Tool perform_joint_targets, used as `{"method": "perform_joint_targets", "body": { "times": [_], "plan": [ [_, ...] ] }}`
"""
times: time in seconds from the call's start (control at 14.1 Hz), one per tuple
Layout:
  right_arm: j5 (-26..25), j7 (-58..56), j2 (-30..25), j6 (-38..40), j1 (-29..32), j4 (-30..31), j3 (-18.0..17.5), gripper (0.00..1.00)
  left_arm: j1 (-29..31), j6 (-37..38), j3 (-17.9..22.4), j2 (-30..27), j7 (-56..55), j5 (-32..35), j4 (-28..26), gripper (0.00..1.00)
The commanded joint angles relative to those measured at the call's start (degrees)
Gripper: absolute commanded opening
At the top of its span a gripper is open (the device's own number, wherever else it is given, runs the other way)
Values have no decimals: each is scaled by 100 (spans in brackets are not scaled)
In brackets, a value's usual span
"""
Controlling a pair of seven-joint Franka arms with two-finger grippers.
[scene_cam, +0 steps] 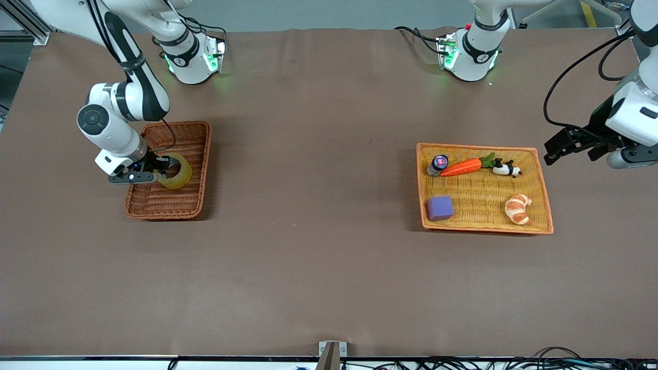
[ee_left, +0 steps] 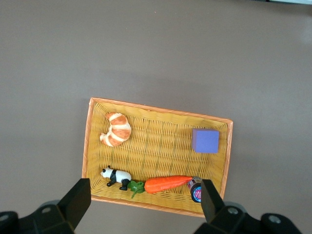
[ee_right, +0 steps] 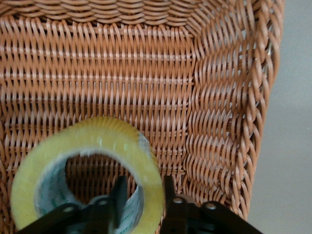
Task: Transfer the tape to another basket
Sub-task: 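Open the right gripper and withdraw it from the basket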
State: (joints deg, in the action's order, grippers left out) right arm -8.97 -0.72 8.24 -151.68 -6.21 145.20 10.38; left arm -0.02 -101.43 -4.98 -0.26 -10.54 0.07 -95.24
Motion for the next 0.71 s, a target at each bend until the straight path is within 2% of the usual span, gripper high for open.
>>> {"method": "perform_joint_targets", "body": {
  "times": [0.0,0.14,0.35,0.49,0.64],
  "plan": [
    [62,-113,-322,251,85,-201,-1,100,19,97,-38,61,-88,125,146,99],
    [62,-87,-472,1022,85,-788,-36,100,19,106,-38,44,-88,116,146,100],
    [114,-104,-622,2788,94,-2263,-80,100,19,421,-46,17,25,116,154,100],
    [666,-139,-604,3781,85,-3283,-89,100,2,614,-81,9,26,116,155,100],
    [765,-139,-613,4477,137,-3987,-89,100,-7,721,-99,0,52,125,172,100]
  ]
}}
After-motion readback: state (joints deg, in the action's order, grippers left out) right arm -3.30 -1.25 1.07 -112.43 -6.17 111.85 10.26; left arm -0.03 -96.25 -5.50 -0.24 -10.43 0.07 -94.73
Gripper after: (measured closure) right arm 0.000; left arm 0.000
